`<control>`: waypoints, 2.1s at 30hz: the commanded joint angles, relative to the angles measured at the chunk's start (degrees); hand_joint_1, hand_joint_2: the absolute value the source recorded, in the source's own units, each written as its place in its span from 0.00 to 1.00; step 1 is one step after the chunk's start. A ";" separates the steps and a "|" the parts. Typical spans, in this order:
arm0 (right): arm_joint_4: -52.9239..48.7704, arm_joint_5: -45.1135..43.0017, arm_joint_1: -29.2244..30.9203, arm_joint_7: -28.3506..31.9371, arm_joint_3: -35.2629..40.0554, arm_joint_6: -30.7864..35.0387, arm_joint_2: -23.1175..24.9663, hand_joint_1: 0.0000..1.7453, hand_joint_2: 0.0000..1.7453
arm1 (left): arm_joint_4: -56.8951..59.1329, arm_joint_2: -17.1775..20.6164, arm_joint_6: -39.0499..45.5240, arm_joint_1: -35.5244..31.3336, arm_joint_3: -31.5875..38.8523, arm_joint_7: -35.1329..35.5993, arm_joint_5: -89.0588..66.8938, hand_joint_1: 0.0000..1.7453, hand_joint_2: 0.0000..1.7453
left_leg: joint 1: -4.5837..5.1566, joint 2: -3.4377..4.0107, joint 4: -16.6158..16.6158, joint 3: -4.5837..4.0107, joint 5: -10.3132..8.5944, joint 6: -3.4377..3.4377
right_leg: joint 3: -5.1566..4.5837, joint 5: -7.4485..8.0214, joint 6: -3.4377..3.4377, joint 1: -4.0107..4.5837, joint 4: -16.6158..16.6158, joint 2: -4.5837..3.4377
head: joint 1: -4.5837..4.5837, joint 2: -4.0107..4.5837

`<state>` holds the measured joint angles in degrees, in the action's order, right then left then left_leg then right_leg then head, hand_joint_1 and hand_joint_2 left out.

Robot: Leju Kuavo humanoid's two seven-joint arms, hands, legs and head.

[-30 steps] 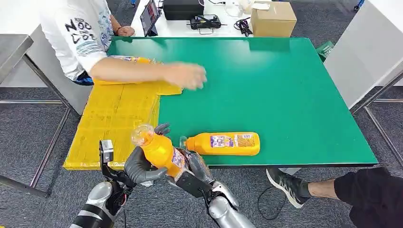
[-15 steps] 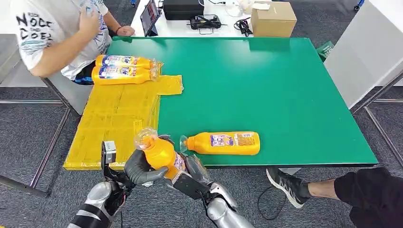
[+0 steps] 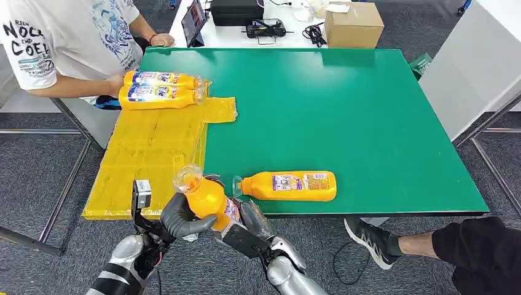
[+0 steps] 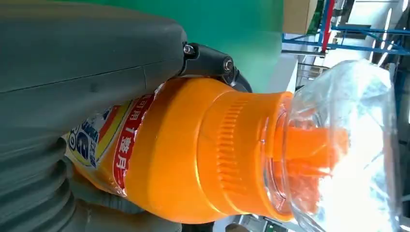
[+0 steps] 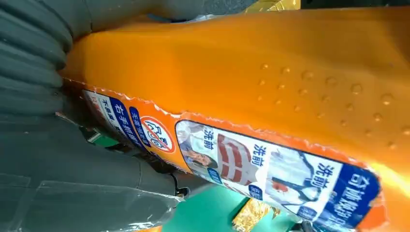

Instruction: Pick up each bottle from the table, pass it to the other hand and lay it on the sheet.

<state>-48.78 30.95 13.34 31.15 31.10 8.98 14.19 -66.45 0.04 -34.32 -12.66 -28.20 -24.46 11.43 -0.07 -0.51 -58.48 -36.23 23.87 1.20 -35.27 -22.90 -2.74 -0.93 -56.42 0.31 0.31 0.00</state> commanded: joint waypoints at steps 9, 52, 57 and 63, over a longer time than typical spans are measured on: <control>-9.89 -3.98 0.35 -0.40 -2.13 0.67 -2.86 0.00 0.00 | 1.11 1.77 4.67 -3.99 5.48 2.42 2.21 1.00 1.00 | -0.04 -0.03 0.00 0.11 0.02 -0.05 | 0.10 -0.05 0.08 0.04 0.01 0.05 | -0.02 0.00; -47.83 -19.29 -7.71 6.02 -8.91 -0.16 -2.49 0.00 0.00 | 15.58 4.59 50.19 -28.17 2.20 8.51 -70.36 1.00 1.00 | -0.08 -0.27 -0.08 0.14 -0.01 -0.08 | 0.19 -0.13 0.12 0.10 -0.08 0.29 | -0.04 0.00; -46.23 -19.46 -6.46 5.25 -6.52 -1.57 -3.71 0.00 0.00 | 28.94 5.49 46.94 -35.66 -4.44 7.28 -82.47 1.00 1.00 | -0.10 -0.09 -0.07 0.18 0.00 -0.10 | 0.20 -0.08 0.14 0.11 -0.05 0.13 | 0.00 0.00; -41.56 -19.63 -5.15 4.94 -5.59 -2.53 -3.45 0.00 0.00 | 37.87 6.67 38.44 -40.83 -7.35 1.31 -81.44 1.00 1.00 | -0.09 0.11 -0.01 0.14 -0.04 -0.08 | 0.10 0.02 0.10 0.12 -0.01 -0.07 | -0.02 0.00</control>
<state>-94.51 11.82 5.64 36.57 22.99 7.24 12.68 -46.44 4.24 10.11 -42.88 -27.05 -18.51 -71.51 -0.10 -0.46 -58.50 -36.25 23.77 1.17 -35.33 -22.84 -2.73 -0.88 -56.46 0.28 0.28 0.00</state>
